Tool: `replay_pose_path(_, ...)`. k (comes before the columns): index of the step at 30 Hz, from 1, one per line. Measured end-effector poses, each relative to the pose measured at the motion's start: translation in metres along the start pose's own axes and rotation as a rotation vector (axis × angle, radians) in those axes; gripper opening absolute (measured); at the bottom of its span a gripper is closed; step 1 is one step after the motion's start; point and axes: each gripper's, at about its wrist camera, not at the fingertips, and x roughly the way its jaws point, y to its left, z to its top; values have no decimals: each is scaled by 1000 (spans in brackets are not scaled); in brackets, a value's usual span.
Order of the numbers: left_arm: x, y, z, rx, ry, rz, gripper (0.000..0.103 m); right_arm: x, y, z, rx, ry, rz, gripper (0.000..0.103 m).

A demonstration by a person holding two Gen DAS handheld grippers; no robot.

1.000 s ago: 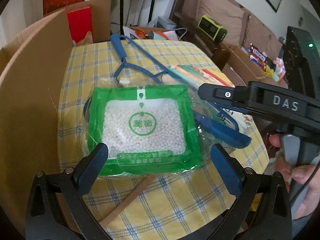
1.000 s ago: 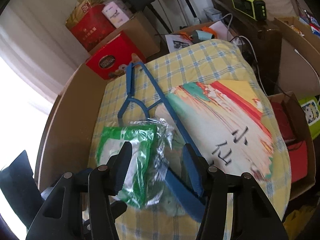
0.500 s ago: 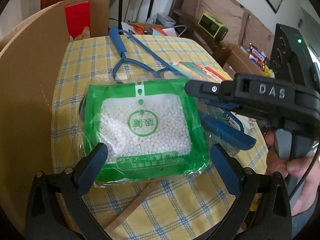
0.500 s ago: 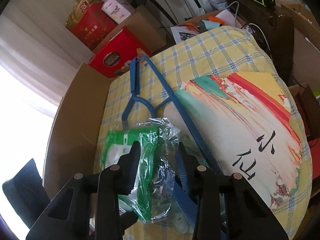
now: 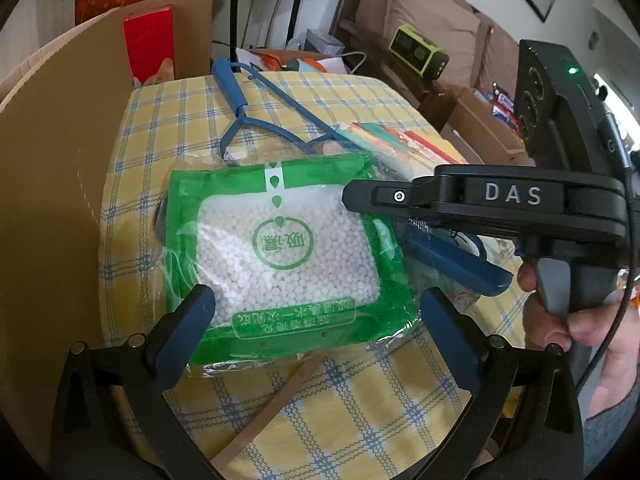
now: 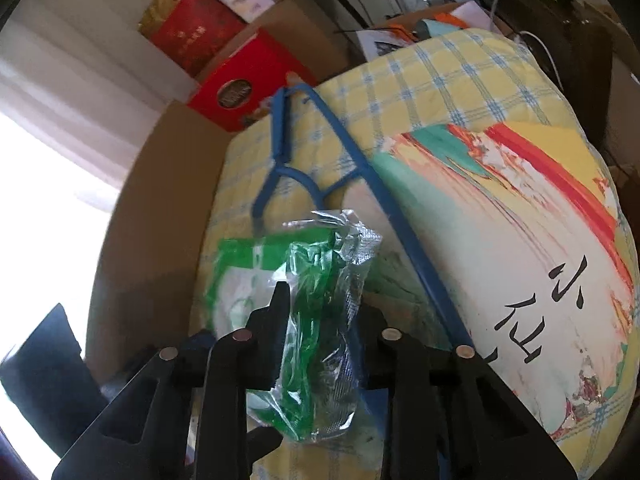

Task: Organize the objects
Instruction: 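Move the left gripper over the green desiccant bag on the table, then close the left gripper on the green desiccant bag's edge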

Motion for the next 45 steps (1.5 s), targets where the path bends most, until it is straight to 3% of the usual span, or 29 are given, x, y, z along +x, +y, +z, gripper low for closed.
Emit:
replay_pose_path(3,0,-2,0,-1,0,-13,101,-10,3,-2,1,-37,16,8)
replay_pose_path(9,-4,-12,-1,3,6,-64,99,-29,13,-6,-20,-81,8,5)
replay_pose_path(17,-8,-24,2,2,40,-165,94,-56,-8,-12,13,-133,-23,4)
replay_pose_path(23,-12,0,9,-90,26,-125,95,-70,-35,-18,66,-143,-31,4)
replay_pose_path(30,3,11,8,-134,62,-85,95,-68,-29,-18,2,-149,-173,5)
replay_pose_path(33,10,11,7,-143,78,-95,95,-64,-20,-20,-63,-148,-251,5)
replay_pose_path(36,13,8,8,-133,85,-112,95,-61,-16,-22,-88,-148,-272,6)
replay_pose_path(38,13,6,11,-129,93,-116,87,-59,-16,-23,-93,-147,-291,6)
replay_pose_path(40,13,2,12,-119,98,-104,70,-57,-14,-24,-103,-150,-308,6)
replay_pose_path(45,8,3,12,-130,84,-93,55,-61,-12,-23,-89,-157,-284,6)
